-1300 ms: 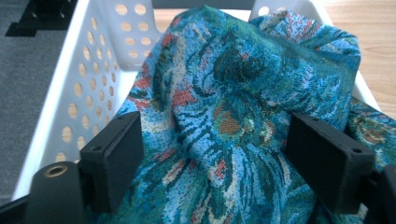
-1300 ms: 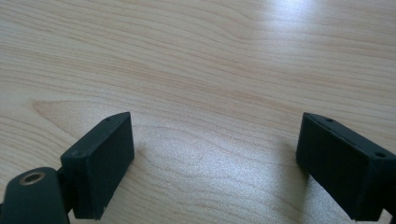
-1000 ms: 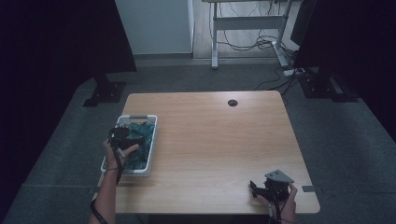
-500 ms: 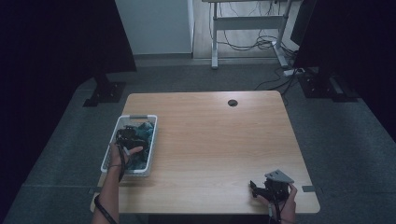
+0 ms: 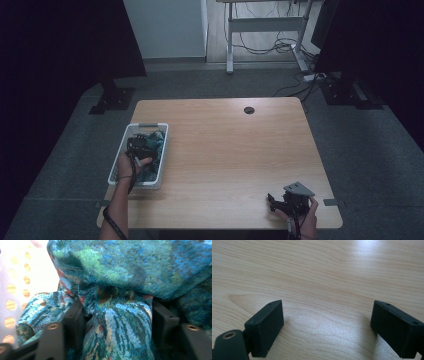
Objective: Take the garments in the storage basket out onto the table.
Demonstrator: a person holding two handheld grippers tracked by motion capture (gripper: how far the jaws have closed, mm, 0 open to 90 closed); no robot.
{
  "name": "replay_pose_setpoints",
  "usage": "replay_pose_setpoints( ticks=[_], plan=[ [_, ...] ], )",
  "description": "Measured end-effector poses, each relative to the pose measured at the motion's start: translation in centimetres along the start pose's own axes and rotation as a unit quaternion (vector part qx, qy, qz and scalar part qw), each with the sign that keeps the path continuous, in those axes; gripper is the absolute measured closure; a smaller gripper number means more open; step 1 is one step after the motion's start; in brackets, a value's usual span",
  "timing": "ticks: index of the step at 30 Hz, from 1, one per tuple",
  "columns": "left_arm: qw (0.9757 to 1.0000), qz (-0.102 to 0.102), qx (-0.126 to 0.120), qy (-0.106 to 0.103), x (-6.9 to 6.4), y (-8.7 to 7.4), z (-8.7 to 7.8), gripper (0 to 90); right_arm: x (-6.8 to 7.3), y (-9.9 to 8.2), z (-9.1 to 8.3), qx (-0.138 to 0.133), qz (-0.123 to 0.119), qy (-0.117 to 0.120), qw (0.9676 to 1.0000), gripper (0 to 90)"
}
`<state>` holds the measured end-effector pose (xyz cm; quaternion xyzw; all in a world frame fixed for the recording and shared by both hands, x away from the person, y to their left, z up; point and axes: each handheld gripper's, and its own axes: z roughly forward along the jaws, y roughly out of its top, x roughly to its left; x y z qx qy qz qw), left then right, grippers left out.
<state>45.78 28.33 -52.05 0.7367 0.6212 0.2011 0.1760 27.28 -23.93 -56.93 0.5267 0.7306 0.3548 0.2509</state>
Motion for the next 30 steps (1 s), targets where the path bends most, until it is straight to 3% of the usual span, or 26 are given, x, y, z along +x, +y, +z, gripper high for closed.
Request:
replay_pose_setpoints(
  ticks=[5, 8, 13, 16, 19, 23, 30],
  plan=[
    [1.0000, 0.006, -0.002, 0.000, 0.2, 0.0, -0.2, 54.3, 0.0, 0.0, 0.0, -0.001, 0.002, -0.002, 1.0000, 10.9],
    [0.9998, -0.011, -0.005, -0.013, 0.7, -0.1, -0.4, 61.6, 0.0, 0.0, 0.0, -0.001, 0.002, -0.002, 1.0000, 10.9],
    [0.9995, -0.017, -0.009, -0.026, 0.7, -0.2, -0.8, 72.5, 0.0, -0.1, 0.0, -0.002, 0.003, -0.003, 1.0000, 10.9],
    [0.9993, -0.012, -0.022, -0.027, 0.6, -0.4, -1.2, 74.8, 0.0, -0.1, 0.0, -0.002, 0.003, -0.004, 1.0000, 10.9],
    [0.9981, -0.022, -0.042, -0.040, 0.8, -0.3, -2.0, 76.3, 0.0, -0.1, 0.0, -0.003, 0.003, -0.004, 1.0000, 11.0],
    [0.9947, -0.018, -0.086, -0.053, 0.7, -0.2, -3.9, 77.2, 0.0, -0.1, 0.0, -0.002, 0.003, -0.003, 1.0000, 11.0],
    [0.9840, -0.037, -0.149, -0.090, 1.0, -0.5, -7.1, 77.4, 0.0, -0.1, 0.0, -0.002, 0.002, -0.003, 1.0000, 11.0]
  ],
)
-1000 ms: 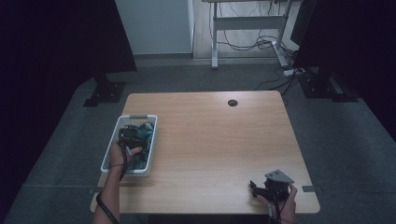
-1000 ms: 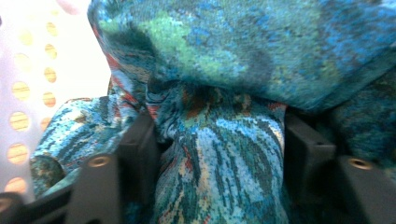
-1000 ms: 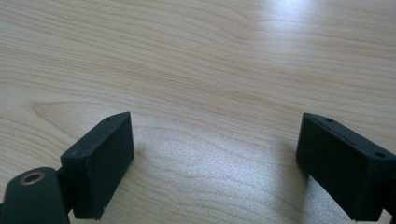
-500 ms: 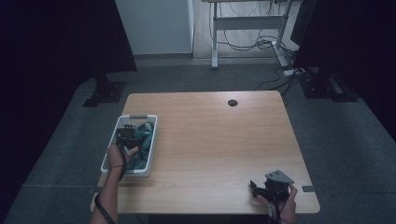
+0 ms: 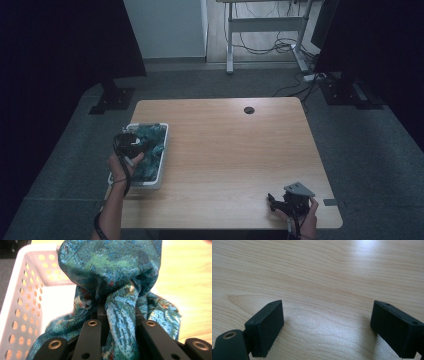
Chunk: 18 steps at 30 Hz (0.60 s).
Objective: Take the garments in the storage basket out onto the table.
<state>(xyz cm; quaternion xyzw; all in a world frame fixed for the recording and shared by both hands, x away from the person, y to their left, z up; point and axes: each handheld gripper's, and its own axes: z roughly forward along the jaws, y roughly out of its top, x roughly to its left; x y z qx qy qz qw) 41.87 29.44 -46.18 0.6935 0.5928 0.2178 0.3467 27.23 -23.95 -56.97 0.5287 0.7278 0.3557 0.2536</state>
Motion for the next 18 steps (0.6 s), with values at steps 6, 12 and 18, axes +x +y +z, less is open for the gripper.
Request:
replay_pose_setpoints(
  ticks=[6, 12, 18],
  plan=[
    [0.9990, -0.010, -0.038, -0.021, -0.3, 0.1, -1.8, 77.4, 0.0, 0.0, 0.0, 0.000, -0.001, 0.001, 1.0000, 11.2],
    [0.9969, -0.017, -0.069, -0.034, -0.6, -0.5, -3.1, 77.4, 0.0, 0.0, 0.0, -0.001, 0.000, 0.001, 1.0000, 11.3],
    [0.9961, -0.015, -0.083, -0.027, -0.5, -0.8, -4.0, 77.4, 0.0, 0.0, 0.0, -0.001, -0.001, 0.001, 1.0000, 11.3]
  ],
)
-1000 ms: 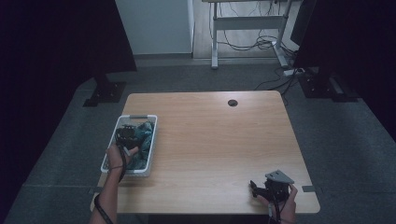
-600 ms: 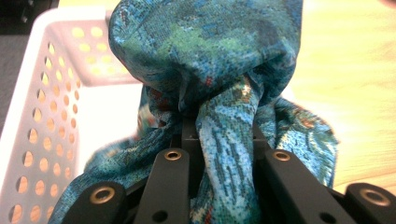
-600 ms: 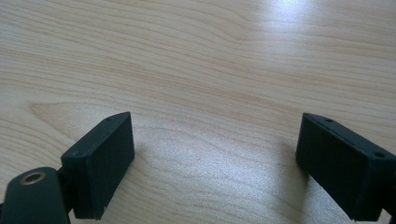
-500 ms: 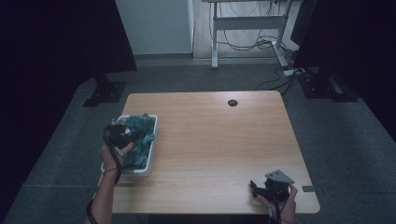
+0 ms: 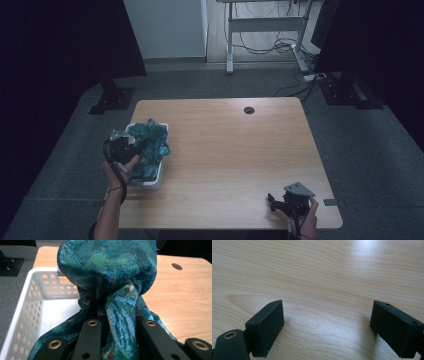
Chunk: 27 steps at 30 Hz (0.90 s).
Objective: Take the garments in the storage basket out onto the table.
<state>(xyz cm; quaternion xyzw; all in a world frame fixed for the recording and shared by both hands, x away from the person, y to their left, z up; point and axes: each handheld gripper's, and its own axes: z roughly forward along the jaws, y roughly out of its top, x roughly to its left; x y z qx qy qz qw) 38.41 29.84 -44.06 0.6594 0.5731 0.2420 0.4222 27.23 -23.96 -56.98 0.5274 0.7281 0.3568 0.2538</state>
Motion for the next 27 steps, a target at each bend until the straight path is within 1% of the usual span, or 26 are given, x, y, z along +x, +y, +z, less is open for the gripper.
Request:
replay_pose_setpoints(
  ticks=[5, 8, 10, 14, 18, 24, 27],
  plan=[
    [0.9999, 0.007, -0.014, 0.002, -0.6, 0.5, -0.9, 77.4, 0.0, 0.0, 0.0, 0.000, 0.000, 0.000, 1.0000, 11.4],
    [0.9998, 0.012, -0.014, -0.001, -1.0, 1.0, -1.3, 77.4, 0.0, 0.0, 0.0, 0.000, 0.000, 0.001, 1.0000, 11.4],
    [0.9996, 0.020, -0.019, 0.001, -1.4, 1.4, -1.8, 77.4, 0.0, 0.0, 0.0, 0.000, 0.000, 0.001, 1.0000, 11.4],
    [0.9994, 0.026, -0.024, -0.003, -1.9, 1.9, -2.3, 77.4, 0.0, 0.0, 0.0, 0.000, -0.001, 0.001, 1.0000, 11.5],
    [0.9992, 0.025, -0.029, -0.008, -2.2, 2.2, -2.6, 77.4, 0.0, 0.0, 0.0, 0.000, 0.000, 0.000, 1.0000, 11.5],
    [0.9988, 0.031, -0.036, -0.009, -2.3, 2.6, -3.1, 77.4, 0.0, -0.1, 0.0, -0.001, 0.000, 0.000, 1.0000, 11.5],
    [0.9987, 0.030, -0.041, -0.010, -2.3, 2.7, -3.4, 77.4, 0.0, -0.1, -0.1, -0.001, 0.001, -0.001, 1.0000, 11.5]
  ],
)
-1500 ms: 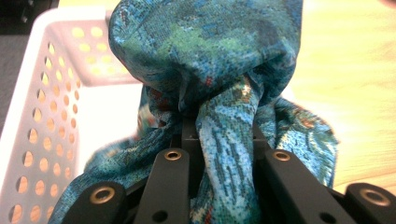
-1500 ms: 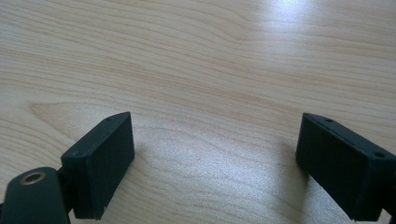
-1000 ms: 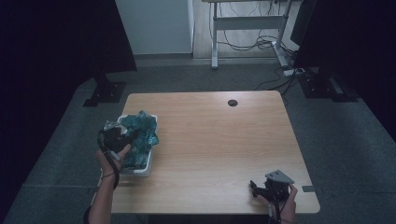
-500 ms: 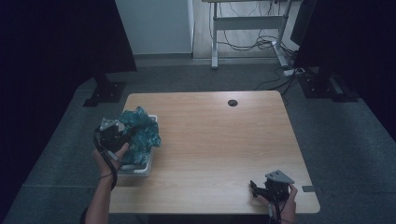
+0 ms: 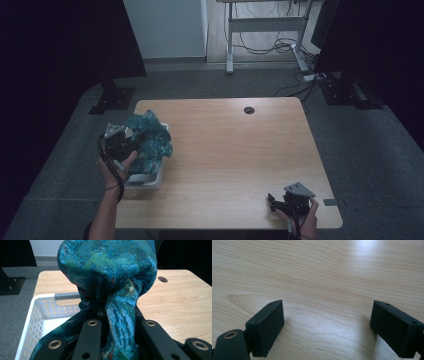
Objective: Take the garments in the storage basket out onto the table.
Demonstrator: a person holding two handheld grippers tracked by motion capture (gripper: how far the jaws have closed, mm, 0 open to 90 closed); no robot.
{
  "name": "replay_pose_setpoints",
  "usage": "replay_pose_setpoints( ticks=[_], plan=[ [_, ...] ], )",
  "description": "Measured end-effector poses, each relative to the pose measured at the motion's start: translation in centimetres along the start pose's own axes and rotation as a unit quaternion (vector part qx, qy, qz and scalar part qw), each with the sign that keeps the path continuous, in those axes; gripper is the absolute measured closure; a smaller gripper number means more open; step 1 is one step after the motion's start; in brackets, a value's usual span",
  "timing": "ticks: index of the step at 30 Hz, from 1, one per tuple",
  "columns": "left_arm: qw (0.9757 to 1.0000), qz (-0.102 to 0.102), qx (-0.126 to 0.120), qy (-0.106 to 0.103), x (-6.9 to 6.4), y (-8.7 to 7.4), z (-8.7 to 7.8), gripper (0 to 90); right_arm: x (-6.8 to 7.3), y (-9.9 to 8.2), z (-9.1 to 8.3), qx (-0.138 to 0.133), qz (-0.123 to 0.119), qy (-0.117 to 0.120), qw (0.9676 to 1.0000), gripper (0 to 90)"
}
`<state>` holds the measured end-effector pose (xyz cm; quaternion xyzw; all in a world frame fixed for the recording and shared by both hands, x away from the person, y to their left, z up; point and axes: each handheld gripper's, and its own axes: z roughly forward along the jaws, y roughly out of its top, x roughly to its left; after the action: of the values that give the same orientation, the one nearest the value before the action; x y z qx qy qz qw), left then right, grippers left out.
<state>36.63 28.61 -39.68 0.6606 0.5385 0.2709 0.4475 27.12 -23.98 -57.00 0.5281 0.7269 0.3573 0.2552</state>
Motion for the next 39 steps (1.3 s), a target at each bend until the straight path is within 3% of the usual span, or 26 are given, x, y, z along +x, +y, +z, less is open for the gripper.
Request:
replay_pose_setpoints(
  ticks=[14, 20, 39],
  plan=[
    [0.9998, 0.010, -0.015, -0.012, -0.8, 0.8, -0.8, 77.4, 0.0, 0.0, 0.0, 0.000, 0.001, 0.000, 1.0000, 11.4],
    [0.9998, 0.017, -0.008, -0.003, -1.2, 1.0, -0.7, 77.4, -0.1, 0.1, 0.1, 0.001, -0.002, 0.003, 1.0000, 11.4],
    [0.9995, 0.021, -0.022, -0.008, -1.7, 1.7, -1.8, 77.4, -0.1, 0.0, 0.0, -0.001, -0.004, 0.004, 1.0000, 11.5]
  ],
)
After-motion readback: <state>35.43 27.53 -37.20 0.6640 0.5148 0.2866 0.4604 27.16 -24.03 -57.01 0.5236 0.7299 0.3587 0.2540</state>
